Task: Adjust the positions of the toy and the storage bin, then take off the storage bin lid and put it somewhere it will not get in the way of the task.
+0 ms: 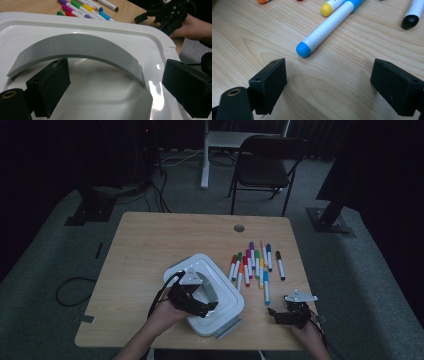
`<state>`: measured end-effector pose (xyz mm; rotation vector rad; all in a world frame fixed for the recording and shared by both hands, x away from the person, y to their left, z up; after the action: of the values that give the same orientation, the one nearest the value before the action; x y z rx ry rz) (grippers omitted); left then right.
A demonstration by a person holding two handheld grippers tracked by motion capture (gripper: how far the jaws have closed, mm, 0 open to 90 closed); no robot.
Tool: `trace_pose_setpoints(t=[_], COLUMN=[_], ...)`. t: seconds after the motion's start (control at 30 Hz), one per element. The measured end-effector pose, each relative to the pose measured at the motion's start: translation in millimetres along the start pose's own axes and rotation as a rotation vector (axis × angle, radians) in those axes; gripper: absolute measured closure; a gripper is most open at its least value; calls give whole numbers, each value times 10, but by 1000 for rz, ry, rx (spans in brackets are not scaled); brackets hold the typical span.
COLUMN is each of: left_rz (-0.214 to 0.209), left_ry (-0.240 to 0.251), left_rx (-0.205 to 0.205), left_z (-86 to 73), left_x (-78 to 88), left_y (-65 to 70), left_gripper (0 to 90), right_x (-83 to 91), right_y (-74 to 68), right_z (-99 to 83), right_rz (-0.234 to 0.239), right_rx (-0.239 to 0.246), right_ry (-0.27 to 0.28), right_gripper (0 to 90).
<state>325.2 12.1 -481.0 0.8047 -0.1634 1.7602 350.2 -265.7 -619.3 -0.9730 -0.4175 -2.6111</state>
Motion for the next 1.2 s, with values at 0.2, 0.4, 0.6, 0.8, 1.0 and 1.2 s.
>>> trace_pose_setpoints(t=[0.2,0.4,0.6,0.8,1.0,1.2], left_rz=[8,41,54,44,13,-57], left_ry=[2,-2,8,20,38,56], left_rx=[3,-9,-9,-22,-24,15], left_z=[18,20,27,40,41,42], left_x=[-49,-64,-59,-75,-96,-98], left_y=[-21,-30,-43,-23,25,68], left_gripper=[150,167,223,332,502,651], right_x=[-1,-1,-2,-2,-2,-2], right_y=[-2,-2,-3,-3,-3,-3], right_z=[3,3,3,2,2,2], right_rz=[-10,-11,-10,-10,-10,-10], right_rx=[-11,-11,-9,-9,-9,-9], right_ry=[0,0,-1,-1,-1,-1], right_gripper=[137,136,132,132,132,132])
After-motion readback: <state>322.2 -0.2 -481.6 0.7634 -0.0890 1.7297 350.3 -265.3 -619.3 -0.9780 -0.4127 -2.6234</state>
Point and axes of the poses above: each handheld gripper's, and its own axes: x roughly backward along the jaws, z roughly out of its top, y roughly to its right, the point moved 10 cm from there along -x, roughly forward along the jaws, and after that the axes turned 14 degrees about -z, right-handed, at the moved point
